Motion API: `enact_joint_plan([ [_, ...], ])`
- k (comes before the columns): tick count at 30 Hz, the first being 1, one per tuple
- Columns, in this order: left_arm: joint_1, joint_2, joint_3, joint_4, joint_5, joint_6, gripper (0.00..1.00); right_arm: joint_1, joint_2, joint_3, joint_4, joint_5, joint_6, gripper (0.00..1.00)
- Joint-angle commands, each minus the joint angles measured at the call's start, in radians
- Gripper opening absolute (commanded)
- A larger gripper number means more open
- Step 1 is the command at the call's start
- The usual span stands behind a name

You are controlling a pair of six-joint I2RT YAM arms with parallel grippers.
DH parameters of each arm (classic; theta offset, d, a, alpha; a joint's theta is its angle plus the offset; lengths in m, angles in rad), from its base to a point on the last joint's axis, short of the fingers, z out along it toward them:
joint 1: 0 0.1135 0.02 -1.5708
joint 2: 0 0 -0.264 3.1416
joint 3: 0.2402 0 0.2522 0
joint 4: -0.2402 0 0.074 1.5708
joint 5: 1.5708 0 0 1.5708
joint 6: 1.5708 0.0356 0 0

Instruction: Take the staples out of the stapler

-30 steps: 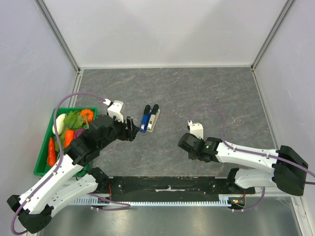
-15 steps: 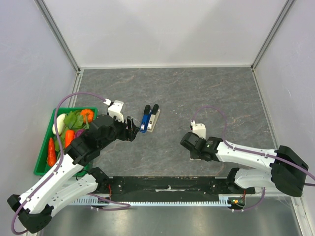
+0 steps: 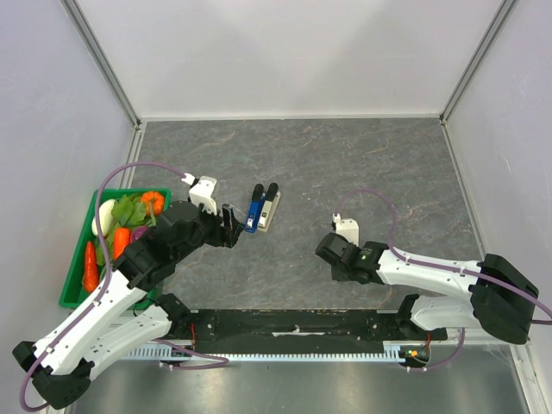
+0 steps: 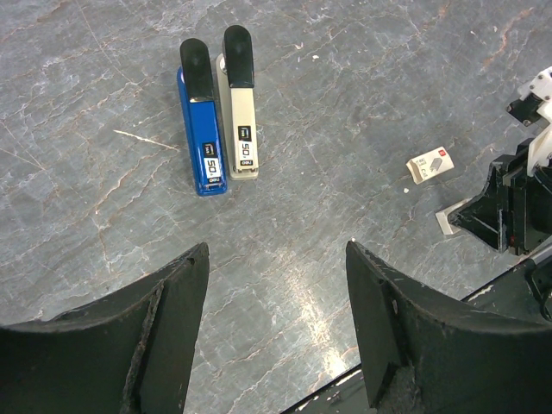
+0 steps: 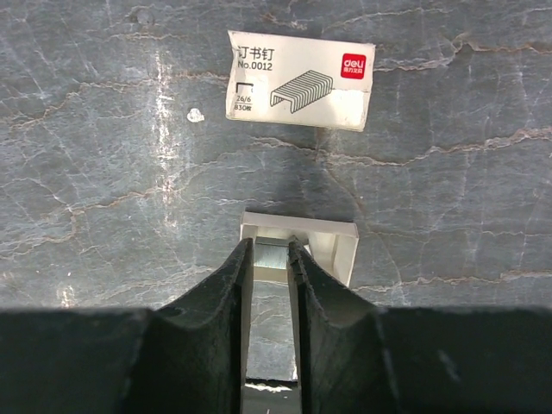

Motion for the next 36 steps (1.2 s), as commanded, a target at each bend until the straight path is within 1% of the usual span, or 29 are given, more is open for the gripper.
enact_joint_plan([
  [1, 0.007, -0.002, 0.002, 0.027, 0.003, -0.027, 0.71, -0.003, 0.010, -0.003, 0.027, -0.003, 0.009, 0.33],
  [3, 0.007, 0.001, 0.002, 0.030, 0.008, -0.028, 0.71, -0.003, 0.007, 0.003, 0.026, 0.000, 0.011, 0.36],
  [6, 0.007, 0.004, 0.002, 0.028, 0.009, -0.028, 0.71, -0.003, -0.007, 0.016, 0.017, 0.006, 0.007, 0.38],
  [10, 0.007, 0.010, 0.002, 0.031, 0.023, -0.027, 0.71, -0.003, -0.038, 0.052, -0.048, 0.036, 0.004, 0.39],
  [19, 0.005, 0.070, -0.003, 0.059, 0.124, -0.021, 0.71, -0.009, -0.145, 0.081, -0.169, 0.142, 0.024, 0.44],
  [21, 0.007, 0.107, -0.003, 0.071, 0.204, -0.024, 0.71, -0.025, -0.150, 0.082, -0.177, 0.159, 0.018, 0.44],
  [24, 0.005, 0.182, 0.011, 0.083, 0.288, -0.041, 0.71, -0.076, -0.147, 0.096, -0.172, 0.176, -0.006, 0.45],
  [26, 0.004, 0.210, 0.014, 0.105, 0.308, -0.061, 0.71, -0.116, -0.136, 0.110, -0.166, 0.187, -0.031, 0.45],
  [30, -0.002, 0.237, 0.008, 0.128, 0.299, -0.081, 0.71, -0.209, -0.118, 0.141, -0.123, 0.191, -0.094, 0.44],
  [36, -0.001, 0.236, 0.007, 0.099, 0.273, -0.068, 0.71, -0.392, -0.047, 0.129, -0.005, 0.110, -0.190, 0.41],
])
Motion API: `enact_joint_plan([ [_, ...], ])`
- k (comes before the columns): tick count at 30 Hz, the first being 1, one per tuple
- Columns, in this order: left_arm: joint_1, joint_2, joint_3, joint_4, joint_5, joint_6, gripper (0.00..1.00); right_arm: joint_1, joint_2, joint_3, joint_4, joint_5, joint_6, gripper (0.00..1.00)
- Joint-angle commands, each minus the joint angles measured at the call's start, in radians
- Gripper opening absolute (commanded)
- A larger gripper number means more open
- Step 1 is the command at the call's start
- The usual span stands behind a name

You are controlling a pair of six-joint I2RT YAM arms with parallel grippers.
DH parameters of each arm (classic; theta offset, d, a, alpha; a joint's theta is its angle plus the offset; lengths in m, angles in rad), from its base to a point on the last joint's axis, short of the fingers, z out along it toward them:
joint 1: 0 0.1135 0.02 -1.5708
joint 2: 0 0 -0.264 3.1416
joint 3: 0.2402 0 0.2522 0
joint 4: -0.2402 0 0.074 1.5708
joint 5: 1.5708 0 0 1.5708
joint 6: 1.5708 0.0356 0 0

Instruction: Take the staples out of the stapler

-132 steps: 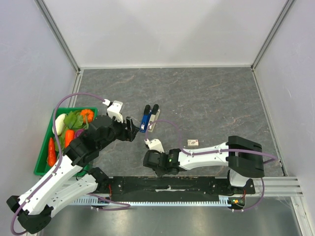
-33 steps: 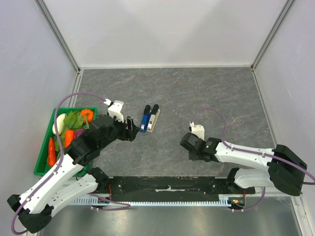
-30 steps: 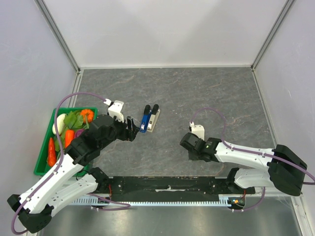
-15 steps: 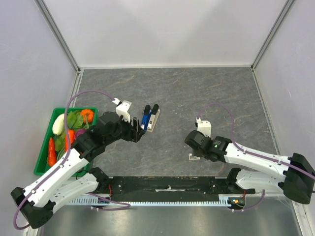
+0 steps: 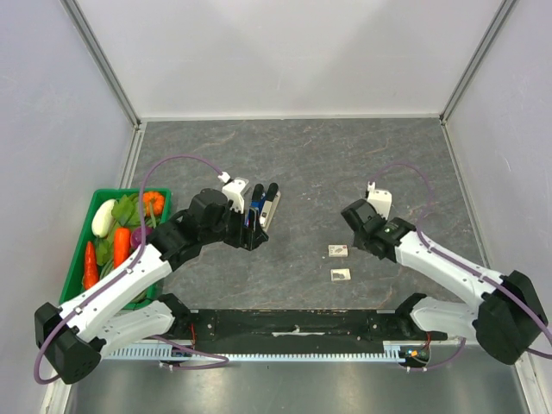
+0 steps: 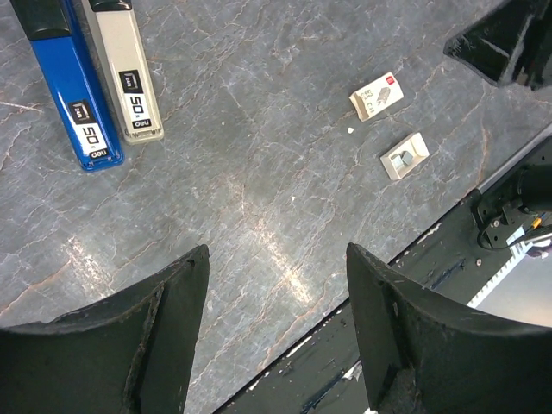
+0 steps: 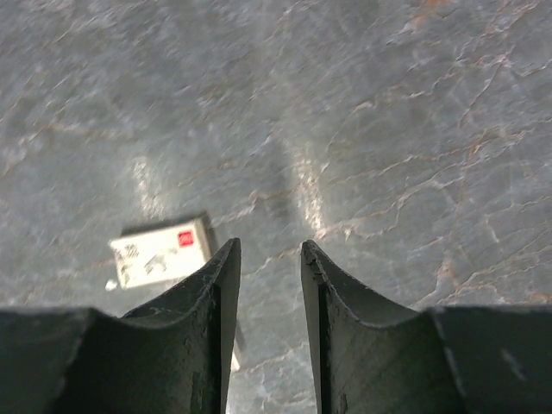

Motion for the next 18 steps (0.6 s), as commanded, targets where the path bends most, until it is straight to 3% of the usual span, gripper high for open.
enact_joint_plan([
  [1, 0.000, -0.016, 0.009, 0.018, -0.004, -0.018, 0.71, -0.104, 0.064, 0.016, 0.116, -0.050, -0.082, 0.41],
  [8, -0.001, -0.038, -0.003, 0.006, -0.013, -0.015, 0.71, -0.147, 0.199, 0.009, 0.230, -0.128, -0.080, 0.45],
  [18, 0.000, -0.065, 0.000, -0.008, -0.013, -0.005, 0.71, -0.130, 0.239, -0.024, 0.293, -0.236, -0.023, 0.45],
])
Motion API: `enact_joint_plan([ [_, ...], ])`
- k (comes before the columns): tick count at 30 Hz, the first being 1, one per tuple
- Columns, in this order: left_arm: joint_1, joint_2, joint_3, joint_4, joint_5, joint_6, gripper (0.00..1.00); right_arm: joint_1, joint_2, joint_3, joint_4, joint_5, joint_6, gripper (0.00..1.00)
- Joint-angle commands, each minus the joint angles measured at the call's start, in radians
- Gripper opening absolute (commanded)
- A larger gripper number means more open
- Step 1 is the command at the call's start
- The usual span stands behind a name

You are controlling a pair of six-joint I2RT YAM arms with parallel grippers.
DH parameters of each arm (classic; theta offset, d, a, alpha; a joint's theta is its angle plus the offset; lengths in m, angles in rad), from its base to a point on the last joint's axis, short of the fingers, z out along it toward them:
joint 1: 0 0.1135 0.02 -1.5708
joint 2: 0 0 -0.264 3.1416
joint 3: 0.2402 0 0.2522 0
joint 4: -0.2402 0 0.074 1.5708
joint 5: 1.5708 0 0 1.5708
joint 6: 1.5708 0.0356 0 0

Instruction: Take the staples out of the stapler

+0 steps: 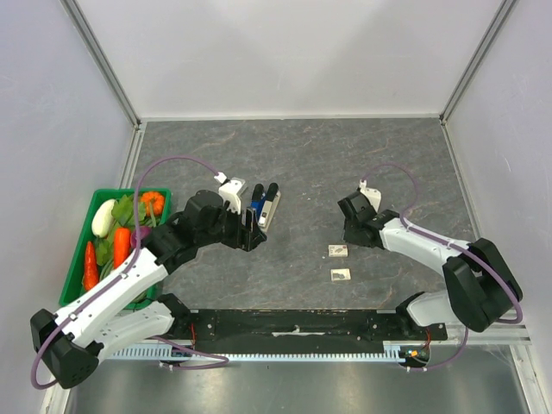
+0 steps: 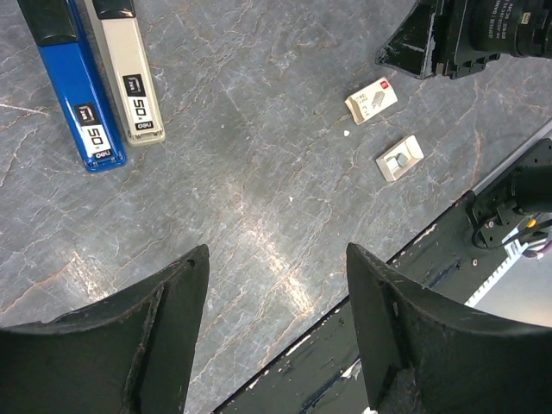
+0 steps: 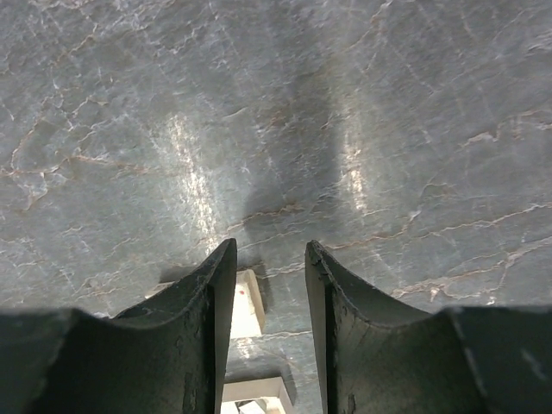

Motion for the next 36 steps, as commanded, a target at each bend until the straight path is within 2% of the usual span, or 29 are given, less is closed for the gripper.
enact_joint_plan([
  [1, -0.002, -0.028, 0.001, 0.004, -0.007, -0.004, 0.71, 0.023, -0.010, -0.025, 0.045, -0.039, 0.037, 0.45],
  [36, -0.002, -0.098, -0.005, -0.003, 0.002, -0.003, 0.71, 0.375, 0.085, -0.007, 0.065, -0.029, 0.326, 0.45],
])
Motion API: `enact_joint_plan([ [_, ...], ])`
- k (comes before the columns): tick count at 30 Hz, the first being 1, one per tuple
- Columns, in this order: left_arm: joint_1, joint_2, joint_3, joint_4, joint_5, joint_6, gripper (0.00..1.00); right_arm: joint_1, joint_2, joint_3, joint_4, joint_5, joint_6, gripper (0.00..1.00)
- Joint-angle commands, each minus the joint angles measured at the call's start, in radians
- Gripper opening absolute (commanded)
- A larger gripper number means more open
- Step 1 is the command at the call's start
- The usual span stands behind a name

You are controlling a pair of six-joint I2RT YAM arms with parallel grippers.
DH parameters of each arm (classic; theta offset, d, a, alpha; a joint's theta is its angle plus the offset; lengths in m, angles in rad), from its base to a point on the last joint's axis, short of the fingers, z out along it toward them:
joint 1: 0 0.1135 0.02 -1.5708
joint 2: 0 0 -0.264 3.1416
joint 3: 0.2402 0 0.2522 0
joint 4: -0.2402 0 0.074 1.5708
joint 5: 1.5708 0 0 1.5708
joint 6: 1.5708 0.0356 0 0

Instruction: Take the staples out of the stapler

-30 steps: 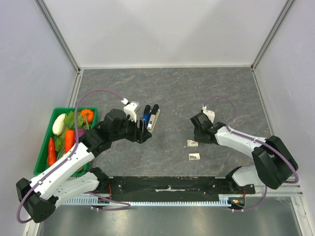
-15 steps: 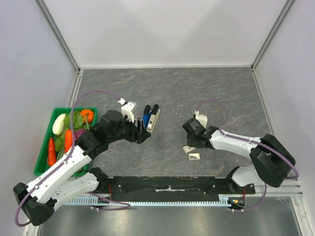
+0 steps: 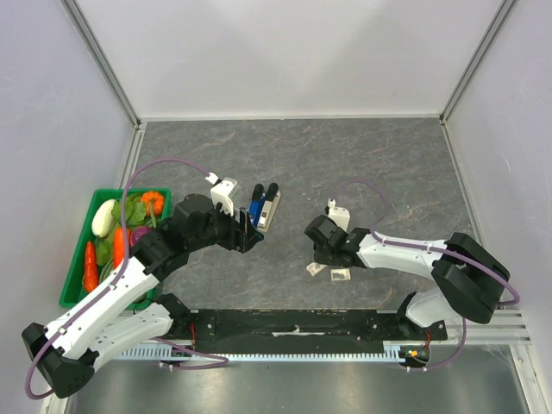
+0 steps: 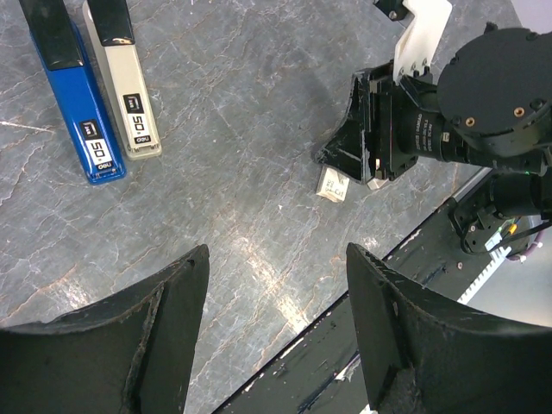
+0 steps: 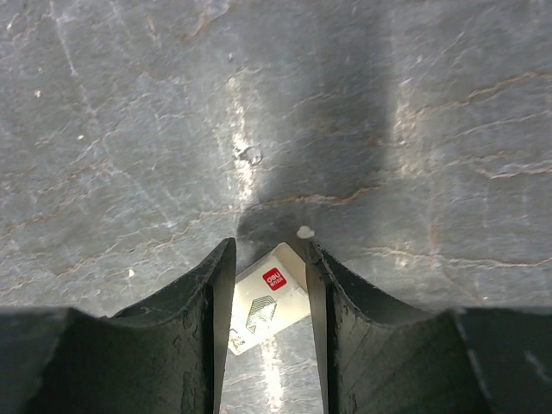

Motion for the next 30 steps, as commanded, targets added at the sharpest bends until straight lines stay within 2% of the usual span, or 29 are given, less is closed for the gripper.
enact_joint_plan([
  [1, -0.002, -0.008, -0.002, 0.004, 0.002, -0.003, 0.71, 0.040, 0.014, -0.001, -0.015, -0.004, 0.076, 0.45],
  [19, 0.000, 0.009, -0.002, 0.001, -0.003, -0.004, 0.71, 0.148, -0.131, -0.058, -0.101, 0.062, 0.173, 0.44],
  [25, 0.000, 0.020, -0.002, 0.000, -0.001, -0.006, 0.71, 0.186, -0.152, 0.000, -0.178, 0.106, 0.178, 0.44],
  [30, -0.003, 0.035, -0.002, 0.003, 0.025, -0.001, 0.71, 0.201, -0.213, 0.075, -0.309, 0.196, 0.172, 0.44],
])
